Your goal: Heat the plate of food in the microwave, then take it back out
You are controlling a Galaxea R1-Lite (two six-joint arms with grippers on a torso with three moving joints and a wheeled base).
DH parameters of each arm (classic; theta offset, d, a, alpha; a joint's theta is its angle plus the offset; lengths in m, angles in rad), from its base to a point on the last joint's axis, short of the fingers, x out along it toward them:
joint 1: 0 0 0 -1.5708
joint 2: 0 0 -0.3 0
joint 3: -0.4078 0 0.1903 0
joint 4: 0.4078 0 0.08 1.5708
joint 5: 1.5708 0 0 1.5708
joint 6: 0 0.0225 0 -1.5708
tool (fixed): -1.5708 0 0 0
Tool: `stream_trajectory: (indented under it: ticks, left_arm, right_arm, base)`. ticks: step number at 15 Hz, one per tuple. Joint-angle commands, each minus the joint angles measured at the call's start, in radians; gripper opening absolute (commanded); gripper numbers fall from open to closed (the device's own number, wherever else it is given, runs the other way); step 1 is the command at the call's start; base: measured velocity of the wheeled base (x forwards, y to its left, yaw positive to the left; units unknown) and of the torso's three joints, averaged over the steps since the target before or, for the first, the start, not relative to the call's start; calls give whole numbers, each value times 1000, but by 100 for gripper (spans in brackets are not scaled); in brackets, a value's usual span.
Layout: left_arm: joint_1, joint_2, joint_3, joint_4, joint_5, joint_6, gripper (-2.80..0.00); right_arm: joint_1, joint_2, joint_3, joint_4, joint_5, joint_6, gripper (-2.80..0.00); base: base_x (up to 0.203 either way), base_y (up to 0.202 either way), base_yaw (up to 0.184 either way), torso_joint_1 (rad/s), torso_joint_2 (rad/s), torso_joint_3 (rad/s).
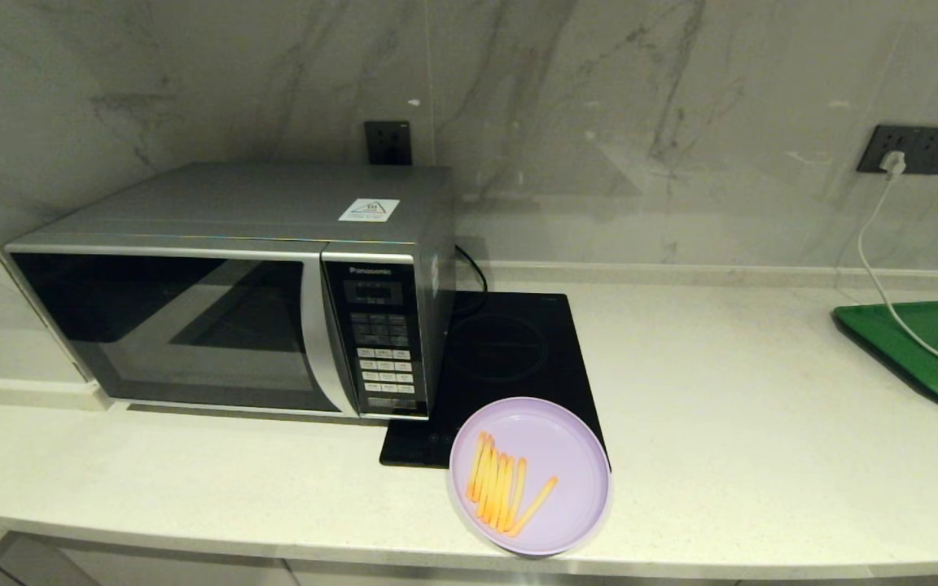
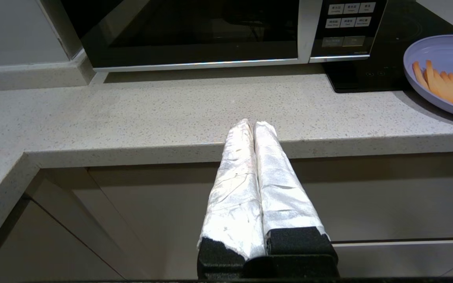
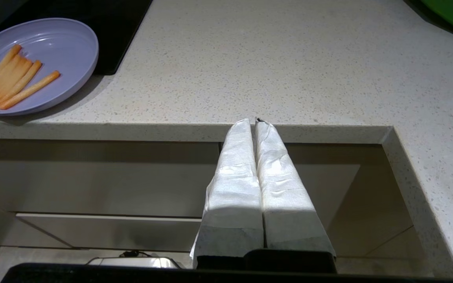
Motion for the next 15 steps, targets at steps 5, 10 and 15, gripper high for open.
stream_trajectory:
  ticks: [5,10,15]
  left_arm:
    - [0,0,0,0,0,-3,-280]
    - [0,0,0,0,2,-9,-280]
    - [0,0,-2,0,11,-26,-280]
  right_arm:
    - [0,0,0,2,0,-1,-280]
    - [0,0,-3,8,-3,-1,-280]
    - [1,0,0,2,-3,8,-280]
  base:
    - [0,0,0,0,0,0]
    - [0,0,0,0,0,0]
    - [0,0,0,0,0,0]
